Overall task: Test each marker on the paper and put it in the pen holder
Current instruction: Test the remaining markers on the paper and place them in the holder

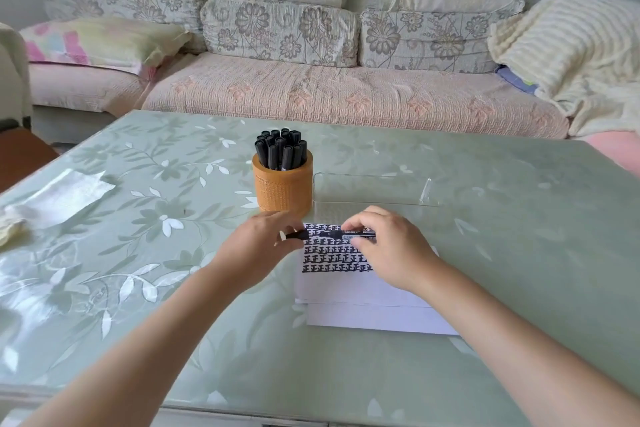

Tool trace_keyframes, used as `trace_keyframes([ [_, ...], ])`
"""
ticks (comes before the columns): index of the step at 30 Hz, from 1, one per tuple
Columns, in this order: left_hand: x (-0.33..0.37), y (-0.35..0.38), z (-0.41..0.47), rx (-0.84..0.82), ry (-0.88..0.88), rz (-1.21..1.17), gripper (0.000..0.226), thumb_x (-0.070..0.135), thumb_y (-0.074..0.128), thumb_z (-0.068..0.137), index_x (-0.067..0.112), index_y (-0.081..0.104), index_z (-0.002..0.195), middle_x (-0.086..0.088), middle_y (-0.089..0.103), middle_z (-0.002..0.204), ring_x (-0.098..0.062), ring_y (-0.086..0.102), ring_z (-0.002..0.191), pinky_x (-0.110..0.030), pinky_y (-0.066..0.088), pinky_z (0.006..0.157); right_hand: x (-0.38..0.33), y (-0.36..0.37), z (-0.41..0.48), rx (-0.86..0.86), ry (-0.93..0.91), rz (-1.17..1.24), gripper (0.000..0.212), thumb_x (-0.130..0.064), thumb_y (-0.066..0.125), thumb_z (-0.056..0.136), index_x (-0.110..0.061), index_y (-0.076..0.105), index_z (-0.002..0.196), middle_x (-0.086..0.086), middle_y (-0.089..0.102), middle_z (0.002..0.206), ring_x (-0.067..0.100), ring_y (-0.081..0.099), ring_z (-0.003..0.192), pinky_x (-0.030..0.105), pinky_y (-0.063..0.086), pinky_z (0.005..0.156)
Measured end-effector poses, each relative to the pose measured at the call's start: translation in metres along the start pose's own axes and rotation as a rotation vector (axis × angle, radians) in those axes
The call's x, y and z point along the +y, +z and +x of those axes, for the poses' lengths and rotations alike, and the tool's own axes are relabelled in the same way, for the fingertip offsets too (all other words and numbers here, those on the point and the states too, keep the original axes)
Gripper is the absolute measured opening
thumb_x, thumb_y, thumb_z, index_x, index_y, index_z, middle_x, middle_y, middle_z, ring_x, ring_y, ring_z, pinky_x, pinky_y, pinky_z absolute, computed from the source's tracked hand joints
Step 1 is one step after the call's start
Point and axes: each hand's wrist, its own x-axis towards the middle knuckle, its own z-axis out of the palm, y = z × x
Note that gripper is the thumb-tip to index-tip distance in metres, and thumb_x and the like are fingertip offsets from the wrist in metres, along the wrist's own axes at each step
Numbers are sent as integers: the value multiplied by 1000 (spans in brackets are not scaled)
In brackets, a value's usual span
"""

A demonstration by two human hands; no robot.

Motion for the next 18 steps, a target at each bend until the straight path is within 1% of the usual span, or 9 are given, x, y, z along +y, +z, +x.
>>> trace_keyframes([
  [3, 1, -1, -1, 30, 13, -35, 13, 29, 70, 85, 30, 63, 96, 16, 61, 88, -5, 56, 81, -21, 45, 70, -4, 2, 4, 15, -18, -36, 19, -19, 63, 90, -29, 69, 105, -11, 63, 105, 12, 56, 98, 29, 44, 83],
  [11, 0, -4, -4, 15, 76, -25, 10, 30, 70, 85, 32, 63, 92, 18, 58, 88, -4, 55, 79, -23, 47, 71, -12, 8, 9, -19, -28, -46, 19, -22, 62, 92, -30, 69, 107, -11, 62, 106, 13, 56, 99, 30, 44, 85],
  [15, 2, -2, -5, -13, 123, -40, 6, 31, 67, 88, 31, 64, 93, 17, 58, 87, -4, 54, 79, -26, 47, 70, -16, 12, 7, -63, -34, -10, 19, -23, 62, 93, -28, 69, 110, -10, 62, 106, 11, 56, 94, 27, 42, 81],
  [16, 3, -2, -5, -22, 135, -48, 6, 31, 65, 89, 31, 66, 95, 16, 58, 86, -5, 54, 79, -25, 47, 70, -17, 12, 6, -73, -43, 12, 20, -23, 63, 92, -28, 69, 111, -11, 62, 106, 7, 56, 90, 23, 41, 79],
  [18, 5, -2, -5, -28, 159, -55, 8, 31, 63, 91, 32, 68, 97, 16, 58, 85, -5, 54, 78, -22, 45, 69, -18, 12, 5, -82, -60, 43, 24, -22, 68, 88, -28, 68, 111, -15, 61, 102, -2, 53, 83, 9, 36, 74],
])
